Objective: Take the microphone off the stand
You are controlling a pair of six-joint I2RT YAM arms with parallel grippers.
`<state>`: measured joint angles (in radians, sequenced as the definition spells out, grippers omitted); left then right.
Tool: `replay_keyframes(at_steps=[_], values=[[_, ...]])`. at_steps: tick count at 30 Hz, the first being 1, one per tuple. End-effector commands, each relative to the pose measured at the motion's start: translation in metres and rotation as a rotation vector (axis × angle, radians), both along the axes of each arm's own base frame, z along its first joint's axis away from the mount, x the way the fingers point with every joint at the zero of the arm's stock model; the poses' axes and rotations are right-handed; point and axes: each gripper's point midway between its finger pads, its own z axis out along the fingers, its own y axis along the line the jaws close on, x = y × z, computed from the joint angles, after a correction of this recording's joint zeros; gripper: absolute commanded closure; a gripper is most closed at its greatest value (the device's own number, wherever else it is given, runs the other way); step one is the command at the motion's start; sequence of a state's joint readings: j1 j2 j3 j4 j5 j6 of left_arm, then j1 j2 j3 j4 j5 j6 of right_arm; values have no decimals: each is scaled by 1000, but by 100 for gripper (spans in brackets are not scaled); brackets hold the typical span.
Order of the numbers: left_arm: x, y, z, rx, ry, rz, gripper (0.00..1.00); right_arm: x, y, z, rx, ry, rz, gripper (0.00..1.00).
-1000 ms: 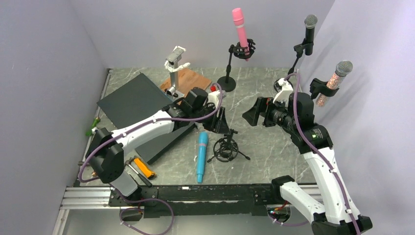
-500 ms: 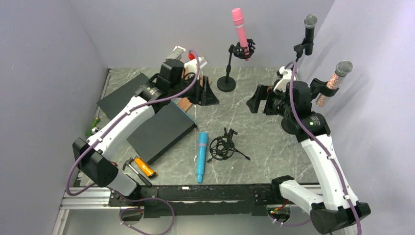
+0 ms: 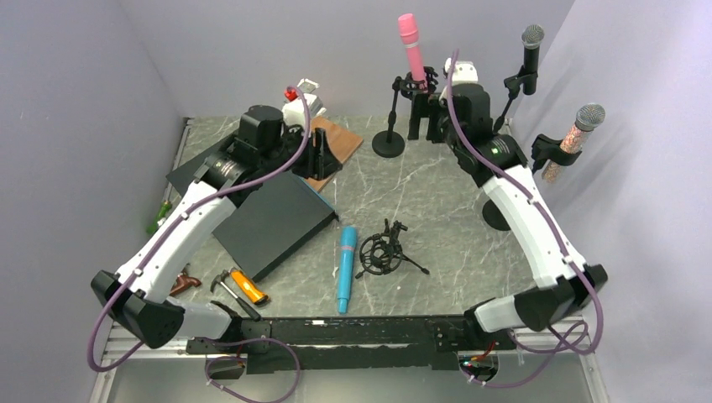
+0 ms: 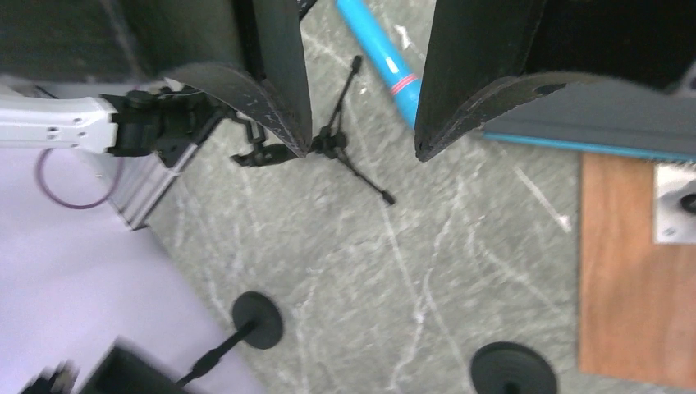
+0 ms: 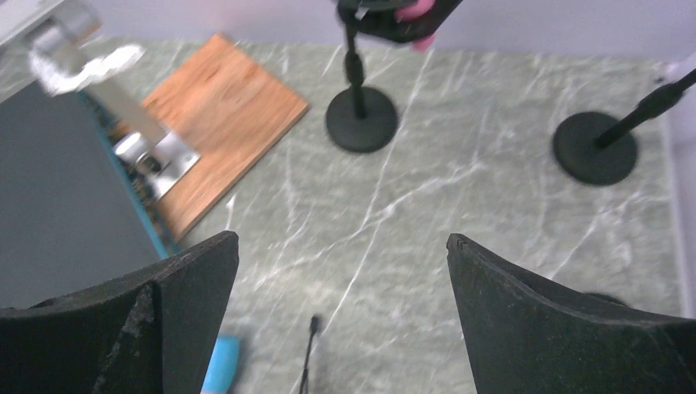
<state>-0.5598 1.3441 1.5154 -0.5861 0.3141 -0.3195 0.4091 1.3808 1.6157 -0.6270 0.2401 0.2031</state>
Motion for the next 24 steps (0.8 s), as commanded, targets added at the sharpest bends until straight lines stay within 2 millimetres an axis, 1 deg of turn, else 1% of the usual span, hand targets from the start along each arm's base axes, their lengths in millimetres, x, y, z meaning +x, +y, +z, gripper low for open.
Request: replay_keyframes(at_steps=[1,2,4,6,7,9,12,15,18,21,24], values=[[13,25,3,65,-111,110,51,43,-19,55,-90,-189,-135,0],[14,27,2,72,-114,122,53,52,-18,61,-103,-205,-145,0],[15,29,0,69,-115,139,55,76,-12,65,-127,-221,-155,0],[15,26,-2,59,-110,134,55,97,-5,70,-145,-245,-150,0],[15,24,-4,55,-103,126,54,109,-3,78,-182,-268,-146,0],[14,20,-7,48,-95,103,51,130,0,78,-227,-280,-155,0],[13,20,-5,43,-101,102,50,159,2,77,-253,-297,-176,0],[13,25,-3,49,-115,121,55,179,5,76,-267,-337,-178,1],[12,24,-2,44,-120,116,56,193,7,72,-293,-374,-178,3],[11,22,-1,36,-119,106,56,207,-1,64,-290,-375,-210,13],[9,22,1,29,-122,99,55,222,-3,48,-256,-348,-180,23]])
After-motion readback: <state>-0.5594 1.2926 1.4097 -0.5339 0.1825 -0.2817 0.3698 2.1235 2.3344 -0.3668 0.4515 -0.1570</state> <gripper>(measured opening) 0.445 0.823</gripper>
